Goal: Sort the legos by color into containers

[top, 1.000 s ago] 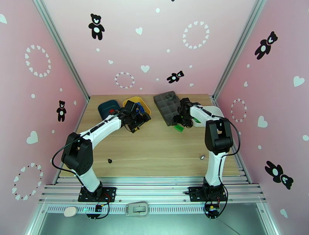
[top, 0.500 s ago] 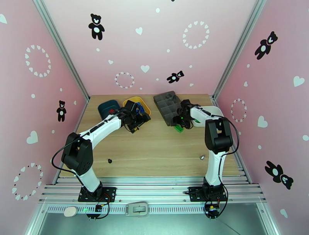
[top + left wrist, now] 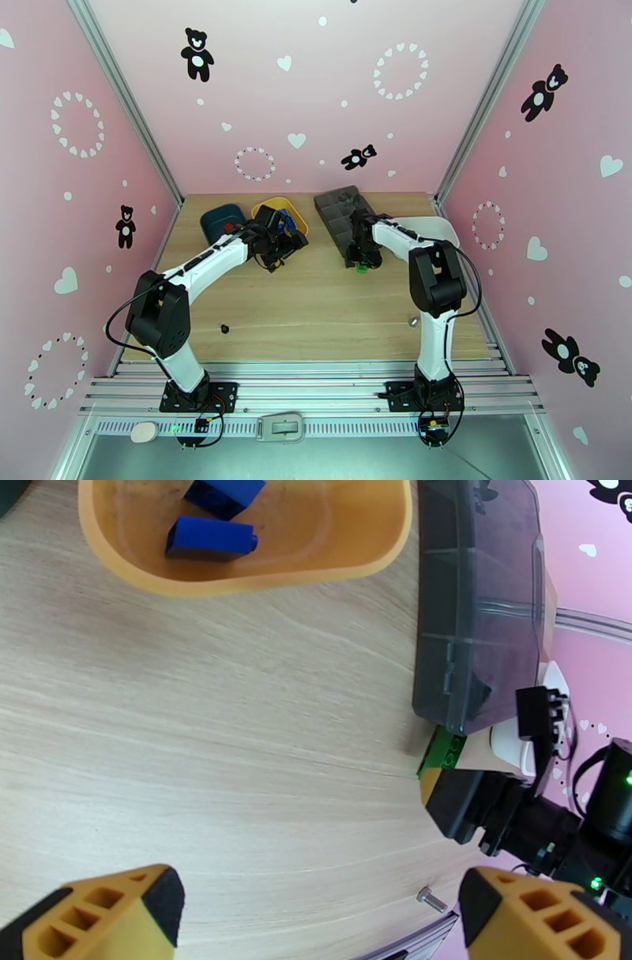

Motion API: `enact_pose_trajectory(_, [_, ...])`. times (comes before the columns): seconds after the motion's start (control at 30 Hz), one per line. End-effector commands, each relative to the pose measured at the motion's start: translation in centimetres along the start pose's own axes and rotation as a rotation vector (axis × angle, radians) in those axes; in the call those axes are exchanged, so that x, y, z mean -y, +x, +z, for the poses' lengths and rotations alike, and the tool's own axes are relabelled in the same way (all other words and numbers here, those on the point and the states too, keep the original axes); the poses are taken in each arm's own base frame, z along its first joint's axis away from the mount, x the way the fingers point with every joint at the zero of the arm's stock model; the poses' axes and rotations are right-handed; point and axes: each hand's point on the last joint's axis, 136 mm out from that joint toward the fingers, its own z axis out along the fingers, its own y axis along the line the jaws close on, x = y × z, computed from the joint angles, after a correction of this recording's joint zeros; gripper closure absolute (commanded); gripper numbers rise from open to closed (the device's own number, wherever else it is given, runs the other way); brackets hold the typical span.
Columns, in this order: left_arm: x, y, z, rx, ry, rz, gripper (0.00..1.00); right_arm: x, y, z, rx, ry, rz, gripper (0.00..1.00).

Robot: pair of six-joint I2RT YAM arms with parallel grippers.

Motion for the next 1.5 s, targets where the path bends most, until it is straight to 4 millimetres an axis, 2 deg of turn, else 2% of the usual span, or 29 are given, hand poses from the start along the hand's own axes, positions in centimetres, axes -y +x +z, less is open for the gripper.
enact_pose_trajectory(0.0, [0.3,0.0,-1.1,0.031,0.012,0.005,0.02,1.3,0.6,1.0,-0.049,0.093,0.044,0.43])
enact_pose_trajectory(0.23, [0.2,0.3,-0.8,0.018,0.008,0.011,0.02,1.4,1.3,1.6,-0.078,0.105,0.066,0.57])
enact_pose_trajectory(0.4, [1.8,0.8,0.4,-0.009,0.019,0.037,0.02,1.6,1.4,0.1,-0.042,0.087,0.088,0.67])
enact_pose_trajectory(0.5, [3.9,1.8,2.1,-0.049,0.044,0.058,0.02,1.7,1.4,-2.1,0.004,0.039,0.120,0.72])
enact_pose_trajectory(0.6, [6.6,2.9,3.8,-0.096,0.089,0.080,0.02,2.8,1.7,-4.2,0.047,-0.028,0.187,0.74])
enact_pose_trajectory(0.7, [9.7,4.4,6.0,-0.164,0.140,0.102,0.02,4.7,1.7,-6.2,0.085,-0.068,0.249,0.75])
enact_pose_trajectory(0.83, [14.1,6.6,8.5,-0.256,0.227,0.125,0.02,8.3,1.1,-8.1,0.118,-0.054,0.331,0.78])
enact_pose_trajectory(0.97, [18.3,8.1,9.7,-0.316,0.291,0.163,0.02,12.0,-0.7,-9.3,0.160,-0.012,0.408,0.79])
enact_pose_trajectory(1.1, [20.7,9.0,9.8,-0.339,0.318,0.198,0.02,14.8,-3.1,-9.5,0.187,0.007,0.480,0.79])
enact_pose_trajectory(1.27, [21.0,9.3,9.3,-0.335,0.321,0.206,0.02,16.7,-5.3,-8.7,0.172,0.038,0.518,0.74])
enact_pose_trajectory(1.47, [19.6,9.1,7.4,-0.299,0.287,0.242,0.02,17.4,-6.3,-7.8,0.162,0.043,0.524,0.48])
